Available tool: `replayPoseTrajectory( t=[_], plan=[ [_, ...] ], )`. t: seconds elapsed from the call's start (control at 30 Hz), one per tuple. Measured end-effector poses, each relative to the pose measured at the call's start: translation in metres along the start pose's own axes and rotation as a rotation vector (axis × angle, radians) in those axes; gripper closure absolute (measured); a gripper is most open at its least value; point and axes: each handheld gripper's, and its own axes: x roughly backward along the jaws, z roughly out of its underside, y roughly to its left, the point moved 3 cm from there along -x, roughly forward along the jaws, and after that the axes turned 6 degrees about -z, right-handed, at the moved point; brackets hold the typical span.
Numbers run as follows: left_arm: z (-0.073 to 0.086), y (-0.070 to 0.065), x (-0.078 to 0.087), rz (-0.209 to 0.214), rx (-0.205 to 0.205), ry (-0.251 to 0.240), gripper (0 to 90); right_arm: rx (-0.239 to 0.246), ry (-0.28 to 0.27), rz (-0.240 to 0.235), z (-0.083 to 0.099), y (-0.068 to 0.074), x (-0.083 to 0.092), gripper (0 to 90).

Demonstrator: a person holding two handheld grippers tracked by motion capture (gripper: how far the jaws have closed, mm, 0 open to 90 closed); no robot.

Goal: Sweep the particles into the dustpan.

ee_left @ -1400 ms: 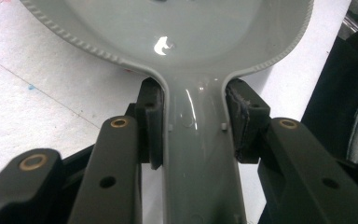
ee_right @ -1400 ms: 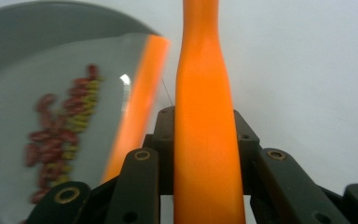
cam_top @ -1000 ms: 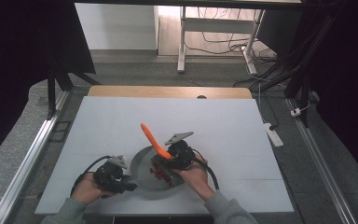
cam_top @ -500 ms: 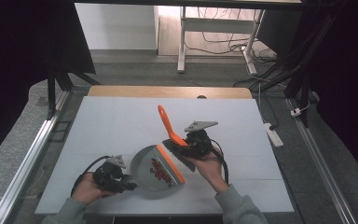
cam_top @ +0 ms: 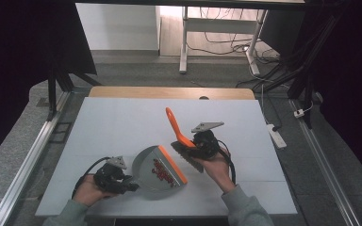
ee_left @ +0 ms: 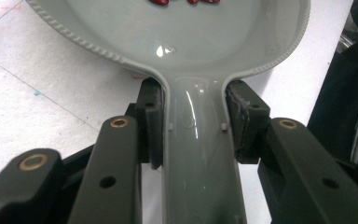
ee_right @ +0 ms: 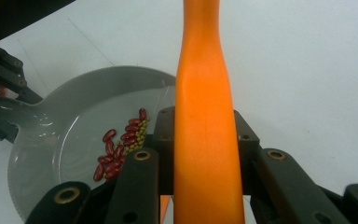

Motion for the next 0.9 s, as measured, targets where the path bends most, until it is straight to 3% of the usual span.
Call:
replayPoseTrajectory(
  t=[0.4,0.57,0.73,0.9],
  plan=[
    [0.000,0.002,0.003,-0.005,0.026,-0.033,61.4,0.006,0.022,0.013,0.009,-0.005,0.005,71.1],
    [0.000,0.003,0.005,-0.031,0.042,-0.052,61.4,0.031,0.014,0.001,0.012,-0.007,0.011,71.0],
    [0.000,0.003,0.009,-0.044,0.089,-0.098,61.4,0.068,0.009,-0.009,0.016,-0.007,0.022,71.1],
    [0.002,0.003,0.014,-0.071,0.132,-0.131,61.4,0.067,0.004,0.005,0.022,-0.012,0.034,71.1]
  ],
)
